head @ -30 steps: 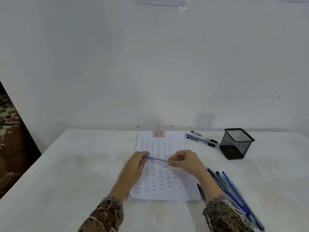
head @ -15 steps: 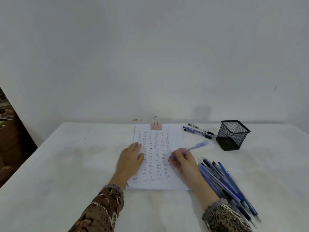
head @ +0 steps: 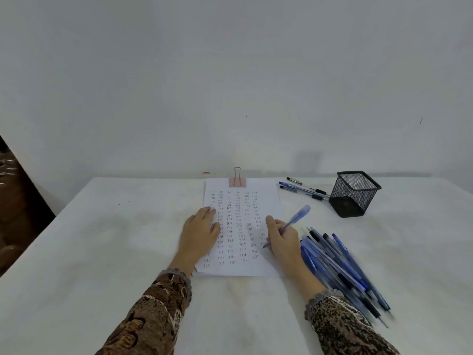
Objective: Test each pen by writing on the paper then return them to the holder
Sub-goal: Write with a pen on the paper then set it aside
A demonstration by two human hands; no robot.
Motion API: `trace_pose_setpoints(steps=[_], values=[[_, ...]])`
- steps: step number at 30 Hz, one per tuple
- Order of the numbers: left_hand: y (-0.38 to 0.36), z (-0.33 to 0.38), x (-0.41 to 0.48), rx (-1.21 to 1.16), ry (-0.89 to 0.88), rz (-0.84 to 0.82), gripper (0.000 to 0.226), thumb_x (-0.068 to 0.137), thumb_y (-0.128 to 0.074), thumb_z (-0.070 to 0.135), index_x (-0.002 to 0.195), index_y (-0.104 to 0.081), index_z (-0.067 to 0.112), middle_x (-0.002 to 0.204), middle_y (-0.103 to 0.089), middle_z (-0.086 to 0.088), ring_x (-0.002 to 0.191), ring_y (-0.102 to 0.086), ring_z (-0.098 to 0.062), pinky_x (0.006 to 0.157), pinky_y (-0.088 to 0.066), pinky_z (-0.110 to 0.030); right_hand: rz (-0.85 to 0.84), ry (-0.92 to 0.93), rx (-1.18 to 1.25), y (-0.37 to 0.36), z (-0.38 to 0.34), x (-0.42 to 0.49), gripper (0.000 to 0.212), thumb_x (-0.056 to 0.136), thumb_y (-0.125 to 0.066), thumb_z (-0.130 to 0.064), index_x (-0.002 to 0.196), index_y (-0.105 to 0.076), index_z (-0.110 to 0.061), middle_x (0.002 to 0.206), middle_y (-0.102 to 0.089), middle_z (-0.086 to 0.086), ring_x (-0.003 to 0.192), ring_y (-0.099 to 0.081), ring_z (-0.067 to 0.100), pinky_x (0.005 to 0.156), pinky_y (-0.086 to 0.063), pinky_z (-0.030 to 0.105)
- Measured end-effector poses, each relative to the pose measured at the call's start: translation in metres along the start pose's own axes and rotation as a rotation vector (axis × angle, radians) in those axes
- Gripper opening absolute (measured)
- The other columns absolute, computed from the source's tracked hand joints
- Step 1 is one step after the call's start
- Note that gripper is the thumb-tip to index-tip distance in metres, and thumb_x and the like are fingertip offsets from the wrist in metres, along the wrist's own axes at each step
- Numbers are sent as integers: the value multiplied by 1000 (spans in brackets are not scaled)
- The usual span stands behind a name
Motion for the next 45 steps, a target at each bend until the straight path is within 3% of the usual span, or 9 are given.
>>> trace_pose_setpoints(steps=[14, 37, 45], values=[[2, 1, -1, -17, 3, -11, 48, 97, -38, 27, 142, -33, 12, 151, -28, -1, 136, -29, -17, 113, -16, -30, -69, -34, -58, -1, 2, 1, 40, 92, -51, -11, 56, -33, -10, 53, -30, 5, 43, -29, 7, 44, -27, 15], [3, -1, -1, -40, 3, -18, 48, 97, -38, 25, 142, -33, 12, 151, -28, -1, 136, -29, -17, 113, -17, -30, 31, 0, -102, 3, 3, 3, 47, 89, -52, -8, 50, -26, -16, 51, -27, -2, 45, -25, 8, 46, -23, 19], [4, 0, -2, -43, -6, -4, 48, 97, -38, 25, 142, -33, 12, 151, -28, 0, 137, -28, -16, 113, -16, -29, -9, 2, -94, 2, 4, 4, 50, 89, -52, -6, 49, -24, -19, 49, -25, -6, 44, -23, 6, 45, -22, 18]])
Point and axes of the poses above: each hand's wrist, its own x-axis towards the middle knuckle, its own y-axis out of the back of the hand, z = x × y, the point moved 2 cm from there along x, towards the middle knuckle
